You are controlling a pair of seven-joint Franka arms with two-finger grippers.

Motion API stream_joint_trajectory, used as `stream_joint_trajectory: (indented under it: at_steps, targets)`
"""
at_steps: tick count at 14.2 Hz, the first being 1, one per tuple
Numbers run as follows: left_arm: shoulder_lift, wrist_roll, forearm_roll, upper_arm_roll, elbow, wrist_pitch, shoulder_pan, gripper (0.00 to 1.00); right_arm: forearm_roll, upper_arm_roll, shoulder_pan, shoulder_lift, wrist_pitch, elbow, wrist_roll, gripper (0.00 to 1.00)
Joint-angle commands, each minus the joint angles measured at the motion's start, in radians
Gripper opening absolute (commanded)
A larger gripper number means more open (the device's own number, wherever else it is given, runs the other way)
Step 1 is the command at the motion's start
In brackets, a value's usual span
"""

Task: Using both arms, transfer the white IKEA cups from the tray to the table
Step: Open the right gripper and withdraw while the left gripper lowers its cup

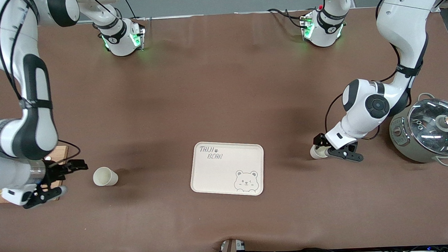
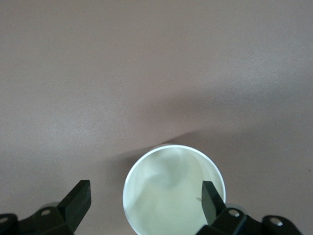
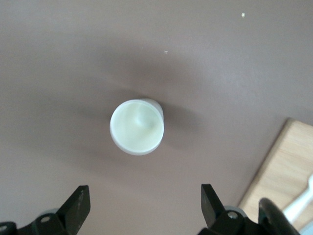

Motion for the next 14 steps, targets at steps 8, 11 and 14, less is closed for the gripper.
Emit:
stream_joint_trajectory:
  at_steps: [8, 11, 14]
  targets:
    - [-0.038, -0.022, 0.027, -0.003, 0.139, -0.249, 0.001, 1.00, -0.089, -0.011, -0.007, -0.562, 0.019, -0.480, 0.130, 1.00]
    - [-0.053, -0.034, 0.017, -0.006, 0.253, -0.379, 0.009, 1.00, -0.091, -0.008, 0.000, -0.687, 0.028, -0.604, 0.261, 1.00]
    - [-0.045, -0.033, 0.004, -0.008, 0.395, -0.530, 0.028, 1.00, -0.100, -0.004, 0.002, -0.811, -0.027, -0.665, 0.272, 1.00]
